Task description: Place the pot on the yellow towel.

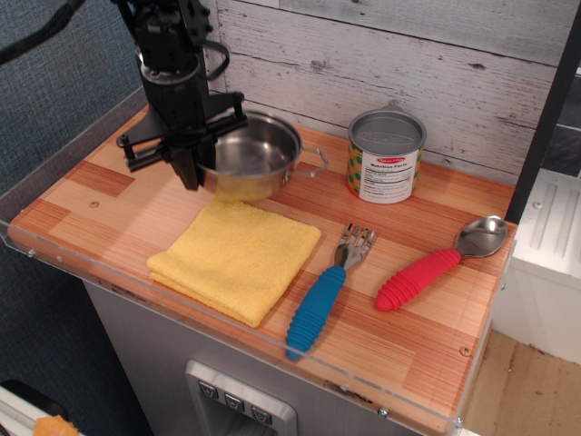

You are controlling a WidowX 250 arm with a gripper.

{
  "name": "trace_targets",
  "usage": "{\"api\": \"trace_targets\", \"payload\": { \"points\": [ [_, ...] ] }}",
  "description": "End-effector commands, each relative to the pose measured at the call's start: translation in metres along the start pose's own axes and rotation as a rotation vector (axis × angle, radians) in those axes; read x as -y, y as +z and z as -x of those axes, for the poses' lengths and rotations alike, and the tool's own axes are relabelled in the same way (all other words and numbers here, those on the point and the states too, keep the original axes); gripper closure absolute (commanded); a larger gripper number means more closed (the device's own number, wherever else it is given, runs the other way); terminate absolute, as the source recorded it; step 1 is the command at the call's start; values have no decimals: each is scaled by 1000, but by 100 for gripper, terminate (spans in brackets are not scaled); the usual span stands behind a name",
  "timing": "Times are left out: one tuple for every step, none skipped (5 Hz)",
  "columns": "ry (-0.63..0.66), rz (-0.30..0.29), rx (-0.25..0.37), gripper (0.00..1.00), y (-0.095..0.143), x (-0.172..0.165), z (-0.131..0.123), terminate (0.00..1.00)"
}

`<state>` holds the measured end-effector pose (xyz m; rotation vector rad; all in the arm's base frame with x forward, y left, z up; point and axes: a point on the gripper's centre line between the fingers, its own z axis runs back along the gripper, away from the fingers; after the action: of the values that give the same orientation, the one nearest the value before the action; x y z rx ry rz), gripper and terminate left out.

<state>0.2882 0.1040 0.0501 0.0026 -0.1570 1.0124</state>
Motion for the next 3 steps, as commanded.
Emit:
{"api": "trace_targets", "payload": {
  "points": [
    [-158, 43, -10, 100, 10, -9, 17, 0],
    [-193, 50, -11, 100, 8, -15, 28, 0],
    [-201, 41, -22, 100, 2, -23, 35, 0]
  ]
}}
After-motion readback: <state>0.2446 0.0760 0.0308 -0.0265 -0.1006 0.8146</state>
